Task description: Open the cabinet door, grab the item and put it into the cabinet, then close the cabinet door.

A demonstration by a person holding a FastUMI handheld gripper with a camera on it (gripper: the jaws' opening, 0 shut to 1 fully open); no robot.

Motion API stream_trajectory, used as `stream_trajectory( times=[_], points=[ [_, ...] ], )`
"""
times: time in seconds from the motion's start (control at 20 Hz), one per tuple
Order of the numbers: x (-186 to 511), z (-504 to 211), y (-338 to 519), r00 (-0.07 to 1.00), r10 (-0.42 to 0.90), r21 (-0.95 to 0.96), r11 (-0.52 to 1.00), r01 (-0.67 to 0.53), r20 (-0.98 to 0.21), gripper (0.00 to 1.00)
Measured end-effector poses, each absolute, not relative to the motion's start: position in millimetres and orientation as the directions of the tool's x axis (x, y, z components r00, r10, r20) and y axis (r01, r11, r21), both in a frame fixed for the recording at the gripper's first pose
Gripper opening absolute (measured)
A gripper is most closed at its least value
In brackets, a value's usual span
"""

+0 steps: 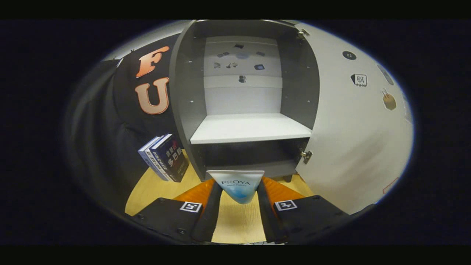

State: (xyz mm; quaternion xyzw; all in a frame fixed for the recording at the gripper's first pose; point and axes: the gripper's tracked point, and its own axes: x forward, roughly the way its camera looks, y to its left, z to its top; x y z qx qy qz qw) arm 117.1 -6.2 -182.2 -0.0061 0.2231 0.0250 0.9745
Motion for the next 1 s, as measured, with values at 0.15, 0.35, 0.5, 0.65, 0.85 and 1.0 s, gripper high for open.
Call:
stream_trajectory(
  times=[0.15, 0.35, 0.5, 0.65, 0.85, 1.0],
  points=[
    [135, -143, -2, 0.91, 0.071, -0.001, 0.997, -0.079, -0.409, 0.58],
    [172, -104, -7, 0.919, 0.085, -0.003, 0.996, -0.093, -0.386, 0.58],
    [207, -87, -12, 0.921, 0.093, -0.005, 0.995, -0.103, -0.379, 0.58],
    [244, -87, -19, 0.909, 0.106, 0.009, 0.994, -0.112, -0.404, 0.58],
    [286, -107, -29, 0.879, 0.121, 0.026, 0.992, -0.123, -0.461, 0.58],
    [310, -125, -37, 0.859, 0.115, 0.032, 0.993, -0.115, -0.499, 0.58]
  ],
)
